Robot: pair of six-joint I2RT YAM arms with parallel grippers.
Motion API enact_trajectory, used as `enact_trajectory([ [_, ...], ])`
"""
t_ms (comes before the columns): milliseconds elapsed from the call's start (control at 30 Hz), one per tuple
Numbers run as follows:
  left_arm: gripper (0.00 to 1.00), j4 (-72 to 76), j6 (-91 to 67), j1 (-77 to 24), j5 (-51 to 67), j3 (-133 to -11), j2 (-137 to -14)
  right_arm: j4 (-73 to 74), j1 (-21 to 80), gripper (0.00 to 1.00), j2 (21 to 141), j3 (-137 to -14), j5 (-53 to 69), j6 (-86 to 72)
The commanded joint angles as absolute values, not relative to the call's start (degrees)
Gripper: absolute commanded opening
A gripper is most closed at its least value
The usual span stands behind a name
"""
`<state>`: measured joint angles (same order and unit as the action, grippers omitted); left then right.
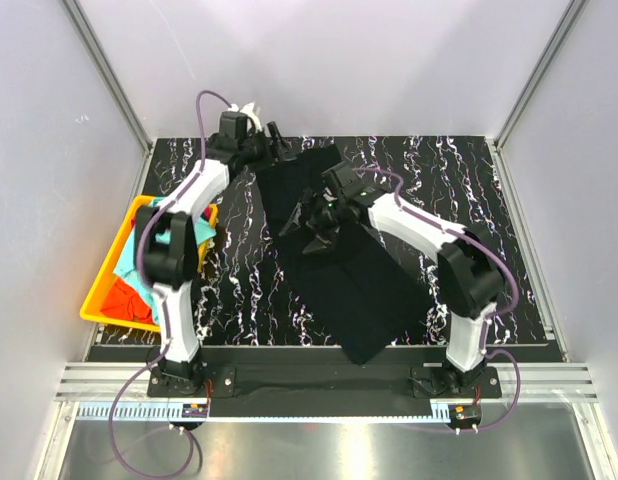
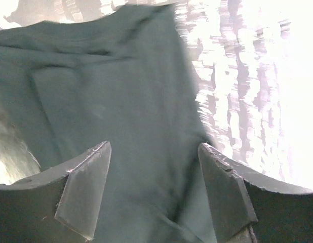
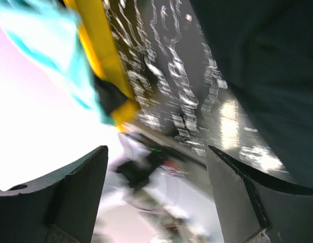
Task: Fold and stack the t-shirts
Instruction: Fold the tshirt
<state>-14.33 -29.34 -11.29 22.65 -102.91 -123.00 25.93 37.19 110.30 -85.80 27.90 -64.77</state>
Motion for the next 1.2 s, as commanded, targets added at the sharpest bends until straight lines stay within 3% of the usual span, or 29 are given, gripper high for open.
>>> enact_trajectory([
  [0, 0.75, -12.04, -30.04, -18.36, 9.68, -94.85, -111.81, 39.27, 35.95, 0.85, 103.2, -84.56, 24.01, -39.71],
  [233, 0.72, -13.88, -38.31, -25.83, 0.9, -90.96, -115.13, 46.05, 35.77, 0.85, 96.42, -73.84, 5.04, -23.92],
  [533, 0.71, -16.43, -45.7, -25.49, -2.29, -101.06, -127.94, 45.7, 35.77, 0.85, 101.68, -71.9, -1.84, -19.07],
  [900, 0.69, -15.21, -49.48, -21.89, 7.2, -112.32, -141.58, 41.14, 39.9, 0.85, 104.76, -62.41, 2.72, -33.11],
  [1167, 0.69, -12.92, -49.66, -19.51, 12.3, -118.64, -147.3, 35.96, 43.15, 0.86, 107.93, -65.39, 15.19, -52.34],
])
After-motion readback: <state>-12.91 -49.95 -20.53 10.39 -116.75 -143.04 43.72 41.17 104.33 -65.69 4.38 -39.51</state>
